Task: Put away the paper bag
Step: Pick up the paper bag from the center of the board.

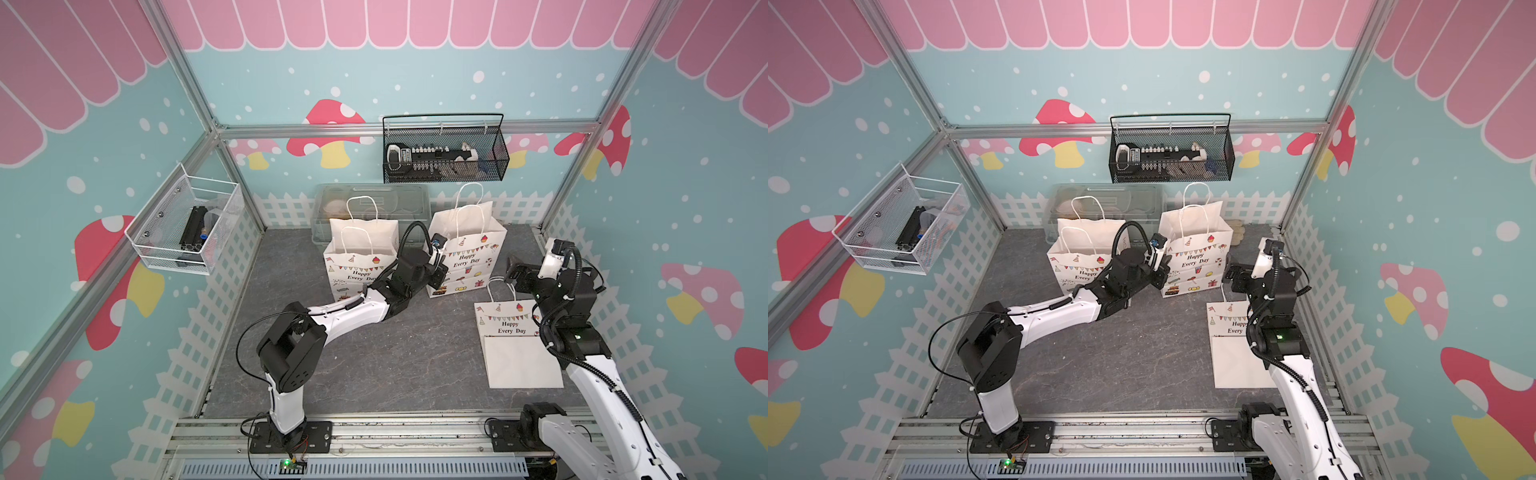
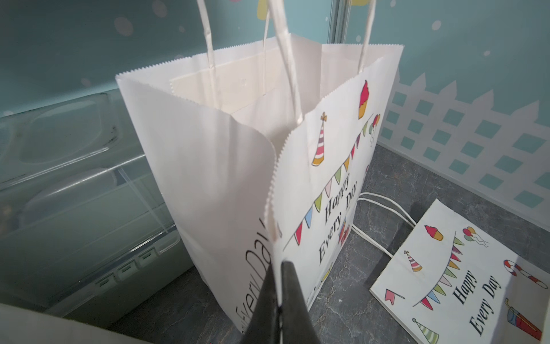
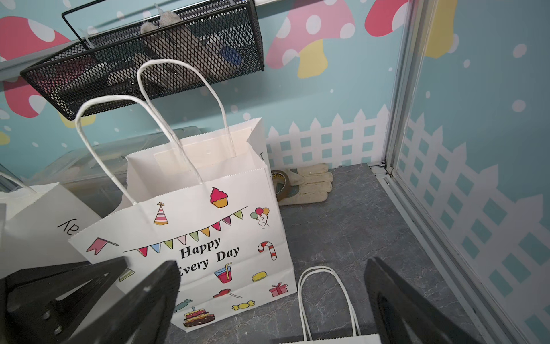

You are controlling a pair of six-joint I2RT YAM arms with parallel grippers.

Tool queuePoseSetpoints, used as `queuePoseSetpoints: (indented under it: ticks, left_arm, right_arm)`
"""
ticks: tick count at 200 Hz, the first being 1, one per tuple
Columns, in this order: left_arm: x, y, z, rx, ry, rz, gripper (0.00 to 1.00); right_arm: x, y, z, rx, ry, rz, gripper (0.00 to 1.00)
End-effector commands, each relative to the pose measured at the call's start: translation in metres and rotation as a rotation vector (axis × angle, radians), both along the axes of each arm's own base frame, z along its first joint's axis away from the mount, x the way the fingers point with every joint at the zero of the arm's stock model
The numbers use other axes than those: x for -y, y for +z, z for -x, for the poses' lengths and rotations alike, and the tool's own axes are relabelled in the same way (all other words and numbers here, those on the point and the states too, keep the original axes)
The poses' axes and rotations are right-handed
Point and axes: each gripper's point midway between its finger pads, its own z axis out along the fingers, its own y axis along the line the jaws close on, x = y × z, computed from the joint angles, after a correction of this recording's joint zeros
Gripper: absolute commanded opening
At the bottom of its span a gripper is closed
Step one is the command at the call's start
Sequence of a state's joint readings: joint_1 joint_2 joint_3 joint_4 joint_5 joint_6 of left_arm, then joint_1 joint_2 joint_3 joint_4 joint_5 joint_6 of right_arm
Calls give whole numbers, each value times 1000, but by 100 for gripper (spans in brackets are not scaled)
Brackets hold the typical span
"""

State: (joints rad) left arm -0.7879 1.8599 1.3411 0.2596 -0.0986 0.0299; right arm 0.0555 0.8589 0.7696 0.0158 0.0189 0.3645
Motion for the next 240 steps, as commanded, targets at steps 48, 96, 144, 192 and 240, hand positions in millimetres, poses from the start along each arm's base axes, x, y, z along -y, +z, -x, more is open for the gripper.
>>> queuePoseSetpoints:
  ticks: [48, 96, 144, 192, 240]
  left_arm:
    - [-16, 77, 44, 24, -110, 113, 0]
    - [-32, 134, 86, 14, -231, 150, 0]
    - [-68, 200, 123, 27, -341, 259, 0]
    - [-131, 269, 147, 81, -333, 426, 0]
    - [-176, 308, 161, 105, -341, 576, 0]
  right_arm:
    - [1, 2, -1, -7, 39, -16, 99]
    - [-16, 34, 16, -8, 166, -7, 99]
    - [-4, 61, 50, -7, 107, 71, 99]
    - [-28, 53, 45, -62, 267, 39, 99]
    - [-96, 63, 62, -7, 718, -65, 99]
